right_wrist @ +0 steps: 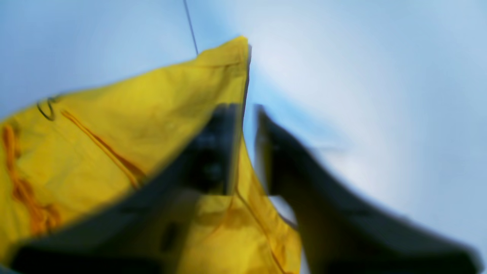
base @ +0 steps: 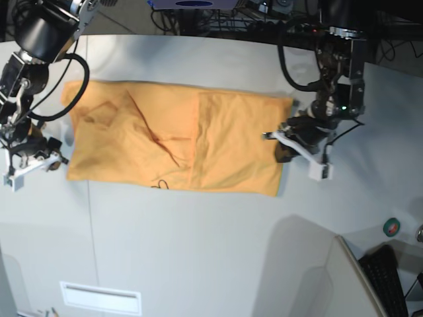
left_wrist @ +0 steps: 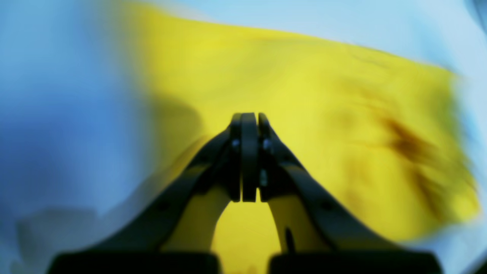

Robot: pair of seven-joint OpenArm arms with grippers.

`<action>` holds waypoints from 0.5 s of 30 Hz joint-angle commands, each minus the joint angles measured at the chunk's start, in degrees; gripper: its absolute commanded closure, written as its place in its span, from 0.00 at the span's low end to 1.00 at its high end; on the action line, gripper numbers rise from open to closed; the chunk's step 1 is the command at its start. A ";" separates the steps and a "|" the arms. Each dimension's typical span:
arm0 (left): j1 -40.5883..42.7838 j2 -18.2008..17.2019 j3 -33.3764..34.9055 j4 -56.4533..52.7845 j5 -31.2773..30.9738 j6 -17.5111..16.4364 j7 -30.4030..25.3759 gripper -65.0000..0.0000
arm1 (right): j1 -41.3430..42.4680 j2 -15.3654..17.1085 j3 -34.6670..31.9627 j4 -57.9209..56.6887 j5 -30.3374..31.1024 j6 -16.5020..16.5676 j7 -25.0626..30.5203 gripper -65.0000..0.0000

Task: Layout the t-shirt on the table in an organized manner, then fold the t-shirt properly
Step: 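Grasp the strip ends with both grippers, right at one end, left at the fold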

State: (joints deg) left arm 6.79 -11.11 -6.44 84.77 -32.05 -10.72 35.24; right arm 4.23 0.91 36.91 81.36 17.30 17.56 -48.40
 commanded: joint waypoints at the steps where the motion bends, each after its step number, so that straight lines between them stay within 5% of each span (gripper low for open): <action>1: -0.50 -0.36 -2.49 1.07 -0.96 -1.19 -1.09 1.00 | 0.91 2.13 -0.03 -0.62 3.84 0.68 0.45 0.49; 2: -0.33 -1.59 -4.77 0.90 -0.96 -1.19 -1.09 1.00 | 0.91 3.62 -0.03 -2.64 7.89 0.68 0.53 0.35; 4: -0.06 -3.87 -7.15 -0.42 -0.96 -1.19 -1.18 1.00 | 0.91 6.43 -0.03 -8.09 15.18 0.68 0.71 0.24; 9: -0.15 -8.18 -8.55 -5.96 -0.96 -1.19 -1.88 1.00 | 3.11 12.50 -0.64 -24.26 23.89 0.77 0.80 0.24; 15: -0.94 -8.62 -5.39 -11.67 -0.87 -1.19 -9.18 1.00 | 1.97 13.20 -7.67 -26.99 23.80 4.11 0.71 0.24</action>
State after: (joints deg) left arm 6.68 -19.11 -11.62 72.14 -32.53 -11.51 27.05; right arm 5.89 13.63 28.97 53.93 40.86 21.41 -47.22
